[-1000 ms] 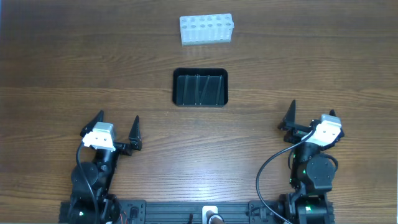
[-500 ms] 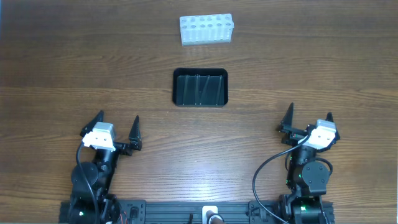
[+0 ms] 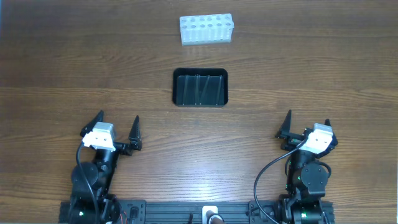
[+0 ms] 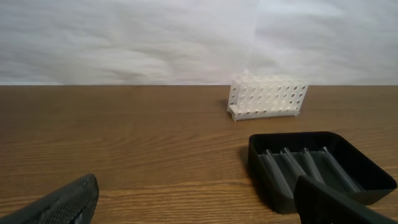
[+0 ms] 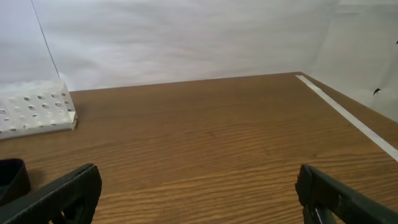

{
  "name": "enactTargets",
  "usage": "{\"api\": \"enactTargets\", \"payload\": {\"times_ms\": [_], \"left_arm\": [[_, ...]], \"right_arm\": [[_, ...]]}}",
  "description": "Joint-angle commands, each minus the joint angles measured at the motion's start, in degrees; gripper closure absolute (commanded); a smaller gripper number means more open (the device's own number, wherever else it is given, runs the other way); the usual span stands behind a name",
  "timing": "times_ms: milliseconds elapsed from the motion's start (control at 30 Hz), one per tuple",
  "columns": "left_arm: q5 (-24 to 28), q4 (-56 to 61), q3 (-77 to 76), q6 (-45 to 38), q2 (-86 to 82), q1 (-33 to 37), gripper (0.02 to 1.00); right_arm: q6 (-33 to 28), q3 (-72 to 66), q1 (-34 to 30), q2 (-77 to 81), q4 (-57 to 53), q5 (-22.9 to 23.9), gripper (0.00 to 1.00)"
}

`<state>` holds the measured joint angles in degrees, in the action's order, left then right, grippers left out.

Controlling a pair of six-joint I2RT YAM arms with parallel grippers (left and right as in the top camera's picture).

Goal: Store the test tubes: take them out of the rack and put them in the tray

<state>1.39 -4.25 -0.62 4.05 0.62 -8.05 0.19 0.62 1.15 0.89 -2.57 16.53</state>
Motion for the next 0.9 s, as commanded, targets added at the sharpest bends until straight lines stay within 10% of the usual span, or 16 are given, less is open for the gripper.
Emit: {"api": "enactTargets", "payload": {"times_ms": [33, 467, 900], "left_arm": [[0.7, -0.1, 0.3, -0.6, -0.5, 0.3, 0.018], [0.7, -0.1, 0.3, -0.6, -0.5, 0.3, 0.018], [0.7, -0.1, 0.3, -0.6, -0.5, 0.3, 0.018]], "right_arm": [[0.0, -0.4, -0.3, -0.5, -0.3, -0.5, 0.007], [-1.9, -0.4, -0.3, -0.5, -1.5, -14.1, 0.009], [-2.0, -0.3, -0.3, -0.1, -1.5, -13.9, 0.007]]}}
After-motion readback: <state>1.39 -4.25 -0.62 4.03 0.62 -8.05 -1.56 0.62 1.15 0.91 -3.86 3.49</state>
